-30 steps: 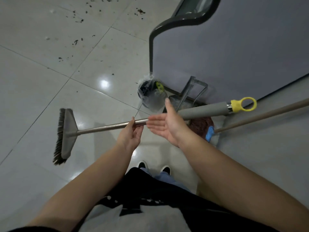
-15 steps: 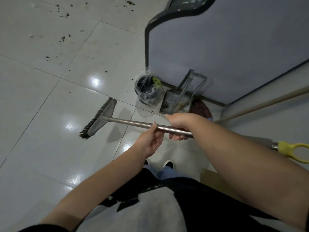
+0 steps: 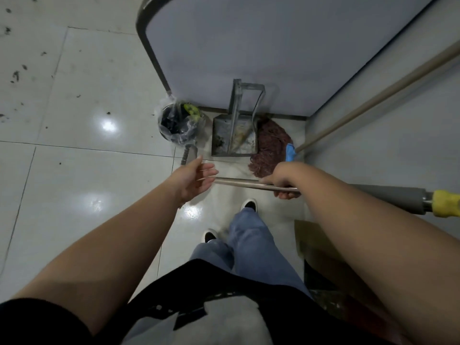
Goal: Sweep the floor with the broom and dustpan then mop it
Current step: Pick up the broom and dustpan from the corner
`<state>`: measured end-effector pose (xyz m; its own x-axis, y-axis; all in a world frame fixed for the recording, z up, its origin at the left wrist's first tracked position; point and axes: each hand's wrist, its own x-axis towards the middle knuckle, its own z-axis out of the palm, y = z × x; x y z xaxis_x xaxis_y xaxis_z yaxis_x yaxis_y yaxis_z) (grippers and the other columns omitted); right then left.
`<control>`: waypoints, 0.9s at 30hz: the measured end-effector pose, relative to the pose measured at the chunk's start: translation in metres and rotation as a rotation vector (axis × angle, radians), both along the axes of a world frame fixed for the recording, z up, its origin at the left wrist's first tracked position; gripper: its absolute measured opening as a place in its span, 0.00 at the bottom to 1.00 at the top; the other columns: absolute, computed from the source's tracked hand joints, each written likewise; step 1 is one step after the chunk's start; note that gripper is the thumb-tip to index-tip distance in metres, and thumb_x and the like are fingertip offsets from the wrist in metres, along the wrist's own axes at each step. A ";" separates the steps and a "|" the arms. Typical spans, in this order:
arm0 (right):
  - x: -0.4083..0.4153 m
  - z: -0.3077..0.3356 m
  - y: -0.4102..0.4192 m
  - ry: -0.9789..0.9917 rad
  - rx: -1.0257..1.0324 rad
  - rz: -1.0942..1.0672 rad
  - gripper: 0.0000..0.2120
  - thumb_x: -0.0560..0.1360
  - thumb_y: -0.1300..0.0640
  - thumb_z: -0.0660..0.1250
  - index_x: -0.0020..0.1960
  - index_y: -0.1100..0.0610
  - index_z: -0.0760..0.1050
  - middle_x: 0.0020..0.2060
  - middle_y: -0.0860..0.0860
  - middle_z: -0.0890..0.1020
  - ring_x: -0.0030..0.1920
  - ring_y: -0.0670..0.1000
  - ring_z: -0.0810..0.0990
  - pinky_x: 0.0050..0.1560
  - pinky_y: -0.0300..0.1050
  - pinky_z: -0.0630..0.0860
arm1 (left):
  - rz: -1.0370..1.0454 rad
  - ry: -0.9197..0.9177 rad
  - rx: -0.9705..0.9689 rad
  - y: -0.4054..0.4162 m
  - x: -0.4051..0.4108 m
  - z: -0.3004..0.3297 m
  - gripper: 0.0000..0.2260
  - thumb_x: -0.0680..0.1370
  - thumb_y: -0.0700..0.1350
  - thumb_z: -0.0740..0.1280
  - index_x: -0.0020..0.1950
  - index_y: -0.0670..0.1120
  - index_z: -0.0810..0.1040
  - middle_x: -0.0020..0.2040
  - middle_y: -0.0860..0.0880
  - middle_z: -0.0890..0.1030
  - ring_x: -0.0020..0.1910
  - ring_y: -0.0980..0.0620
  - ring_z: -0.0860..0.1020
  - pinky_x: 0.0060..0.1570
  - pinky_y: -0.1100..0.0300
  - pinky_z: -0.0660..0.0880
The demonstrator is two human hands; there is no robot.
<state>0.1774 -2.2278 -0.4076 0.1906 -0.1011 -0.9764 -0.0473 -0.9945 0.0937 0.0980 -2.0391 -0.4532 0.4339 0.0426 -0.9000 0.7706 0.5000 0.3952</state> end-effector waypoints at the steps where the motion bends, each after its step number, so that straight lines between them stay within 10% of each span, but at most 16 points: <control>1: 0.009 -0.002 -0.005 0.018 -0.003 0.012 0.18 0.83 0.56 0.50 0.35 0.49 0.61 0.31 0.55 0.69 0.28 0.49 0.65 0.28 0.38 0.64 | -0.011 0.005 0.006 -0.005 0.011 -0.004 0.16 0.81 0.54 0.56 0.44 0.45 0.75 0.30 0.51 0.82 0.36 0.54 0.75 0.40 0.63 0.73; 5: 0.062 -0.021 -0.022 0.069 -0.020 0.107 0.18 0.83 0.56 0.49 0.36 0.52 0.63 0.25 0.56 0.72 0.28 0.51 0.66 0.30 0.41 0.65 | 0.001 0.033 0.038 -0.019 0.057 -0.023 0.16 0.80 0.55 0.57 0.45 0.45 0.75 0.36 0.49 0.81 0.38 0.53 0.75 0.43 0.61 0.73; 9: 0.119 -0.040 -0.021 0.040 0.001 0.219 0.16 0.82 0.64 0.53 0.68 0.54 0.65 0.24 0.43 0.67 0.18 0.42 0.74 0.19 0.29 0.65 | -0.003 0.023 0.069 -0.025 0.114 -0.050 0.16 0.81 0.55 0.56 0.45 0.45 0.75 0.40 0.48 0.79 0.38 0.53 0.74 0.41 0.62 0.73; 12: 0.148 -0.073 -0.017 -0.021 -0.024 0.330 0.13 0.82 0.50 0.54 0.45 0.57 0.70 0.35 0.56 0.67 0.36 0.55 0.71 0.36 0.41 0.67 | -0.019 0.000 0.100 -0.026 0.157 -0.077 0.17 0.80 0.56 0.56 0.45 0.45 0.75 0.41 0.48 0.79 0.39 0.53 0.75 0.40 0.63 0.74; 16: 0.182 -0.133 -0.021 -0.155 -0.096 0.287 0.33 0.77 0.43 0.60 0.75 0.57 0.56 0.70 0.59 0.67 0.71 0.59 0.64 0.71 0.48 0.60 | -0.118 -0.035 0.164 -0.028 0.209 -0.119 0.17 0.79 0.58 0.58 0.47 0.45 0.76 0.41 0.49 0.77 0.38 0.53 0.72 0.43 0.61 0.71; 21: 0.216 -0.161 -0.035 -0.252 -0.068 0.311 0.32 0.75 0.45 0.65 0.73 0.61 0.62 0.71 0.58 0.66 0.70 0.58 0.66 0.67 0.48 0.65 | -0.077 -0.105 0.422 -0.034 0.259 -0.170 0.24 0.79 0.56 0.61 0.67 0.39 0.71 0.44 0.48 0.77 0.39 0.51 0.75 0.36 0.63 0.72; 27: 0.223 -0.183 -0.044 -0.217 -0.037 0.306 0.37 0.76 0.42 0.63 0.75 0.61 0.56 0.74 0.57 0.60 0.72 0.59 0.63 0.70 0.50 0.62 | -0.198 -0.134 1.007 -0.046 0.300 -0.182 0.19 0.73 0.55 0.69 0.56 0.47 0.68 0.57 0.45 0.72 0.56 0.46 0.72 0.55 0.54 0.70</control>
